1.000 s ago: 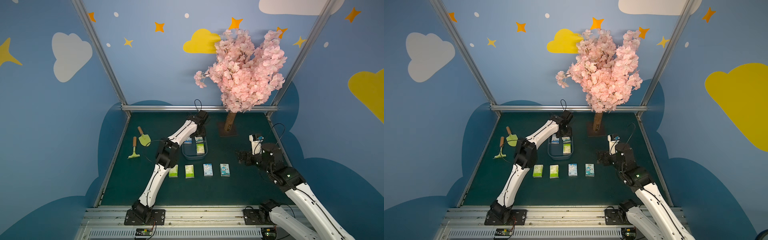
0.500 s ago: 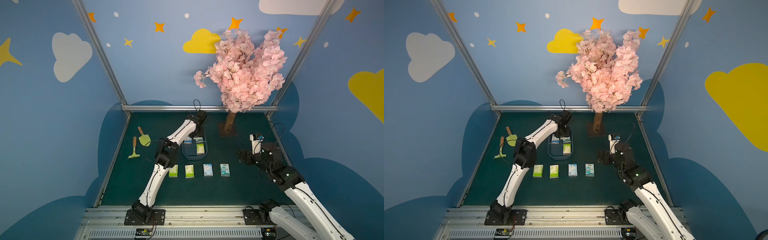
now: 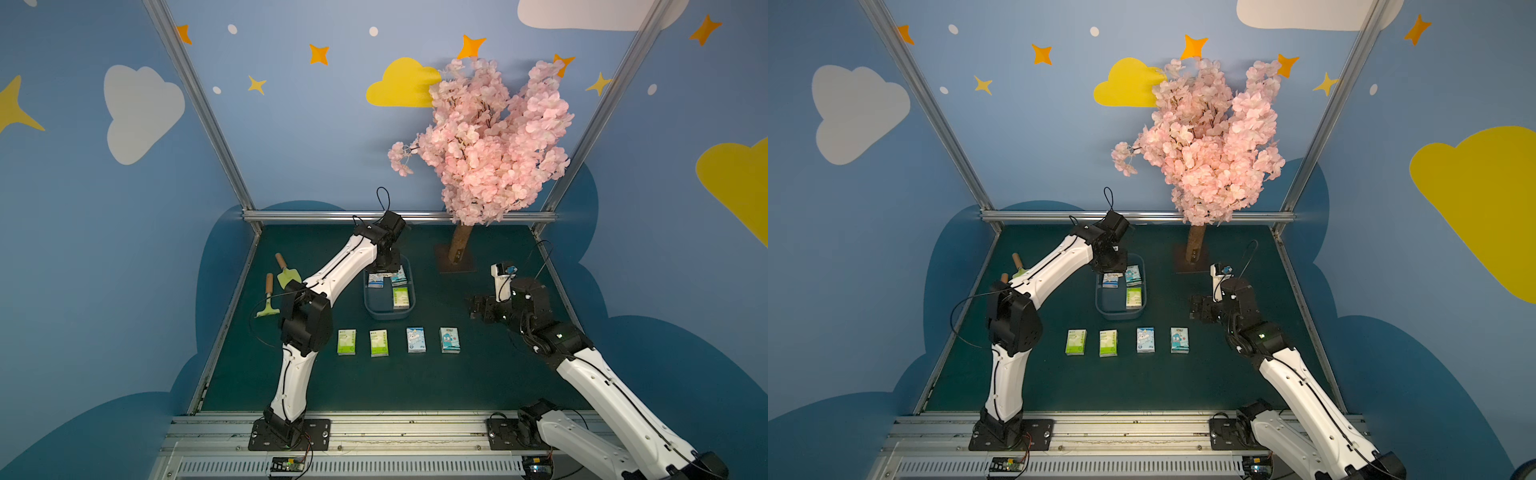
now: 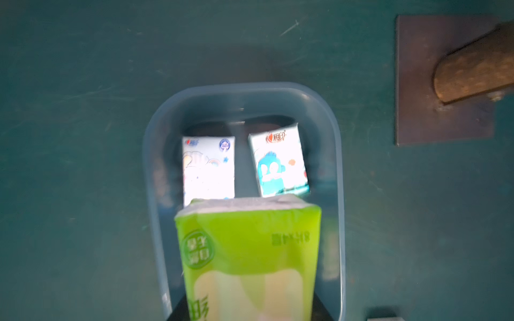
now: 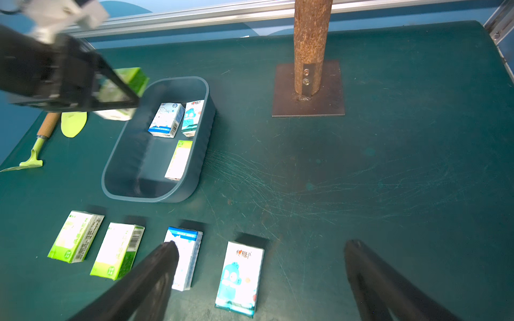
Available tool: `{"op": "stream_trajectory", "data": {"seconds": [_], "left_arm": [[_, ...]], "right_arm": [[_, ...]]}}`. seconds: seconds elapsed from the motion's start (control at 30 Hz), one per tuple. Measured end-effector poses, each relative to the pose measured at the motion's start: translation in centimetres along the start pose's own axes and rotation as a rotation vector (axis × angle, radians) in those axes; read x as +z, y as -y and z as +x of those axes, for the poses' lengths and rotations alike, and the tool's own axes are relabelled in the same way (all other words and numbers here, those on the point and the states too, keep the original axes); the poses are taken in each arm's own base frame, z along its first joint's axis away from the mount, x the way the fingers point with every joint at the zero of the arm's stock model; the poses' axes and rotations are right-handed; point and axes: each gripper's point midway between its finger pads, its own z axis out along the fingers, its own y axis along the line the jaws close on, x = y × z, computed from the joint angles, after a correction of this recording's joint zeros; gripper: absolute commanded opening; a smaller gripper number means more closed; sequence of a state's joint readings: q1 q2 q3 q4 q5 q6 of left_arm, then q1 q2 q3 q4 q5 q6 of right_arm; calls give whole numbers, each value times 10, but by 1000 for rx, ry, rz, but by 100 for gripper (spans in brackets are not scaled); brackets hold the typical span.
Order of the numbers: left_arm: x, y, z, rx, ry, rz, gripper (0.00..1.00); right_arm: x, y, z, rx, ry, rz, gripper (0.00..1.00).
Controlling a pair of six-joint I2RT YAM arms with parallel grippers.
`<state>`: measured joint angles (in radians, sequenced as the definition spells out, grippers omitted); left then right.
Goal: Take the pocket tissues out of the storage box
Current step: Pick up the pocket tissues from the storage box, then place the pocket tissues at the center of the board.
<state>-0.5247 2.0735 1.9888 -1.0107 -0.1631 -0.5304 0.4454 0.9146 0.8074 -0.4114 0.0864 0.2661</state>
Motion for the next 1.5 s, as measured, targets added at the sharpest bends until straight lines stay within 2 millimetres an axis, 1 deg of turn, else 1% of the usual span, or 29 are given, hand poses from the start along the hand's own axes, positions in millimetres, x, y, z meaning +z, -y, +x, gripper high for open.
{"op": "stream_trajectory", "data": {"seconds": [0.13,0.2,0.4,0.67,0.9,1.0,1.1,1.27,1.5], "left_arm": [[-23,-11,19,7,-1,13,45],[-32,-18,33,15,-13,22,45],[-50,-39,82,38,-69,42,45],[-81,-67,137,23,-85,77,45],[-96,-88,183,-8,-122,88,46],[-99,-95,199,-19,-141,89,45],[-98,-103,219,-38,-175,88,45],[-86,-111,254,-68,-263,76,45],[-67,-109,287,-76,-374,81,45]], "right_arm": [[6,-1,-2,10,1,-8,98],[8,-3,-3,16,2,-15,98],[14,-8,-5,22,5,-42,98],[24,-16,-7,25,2,-84,98],[32,-23,-10,22,-6,-114,98],[36,-25,-12,20,-15,-122,98],[39,-28,-15,19,-19,-132,98],[43,-32,-20,17,-19,-146,98],[44,-34,-22,17,-17,-156,98]]}}
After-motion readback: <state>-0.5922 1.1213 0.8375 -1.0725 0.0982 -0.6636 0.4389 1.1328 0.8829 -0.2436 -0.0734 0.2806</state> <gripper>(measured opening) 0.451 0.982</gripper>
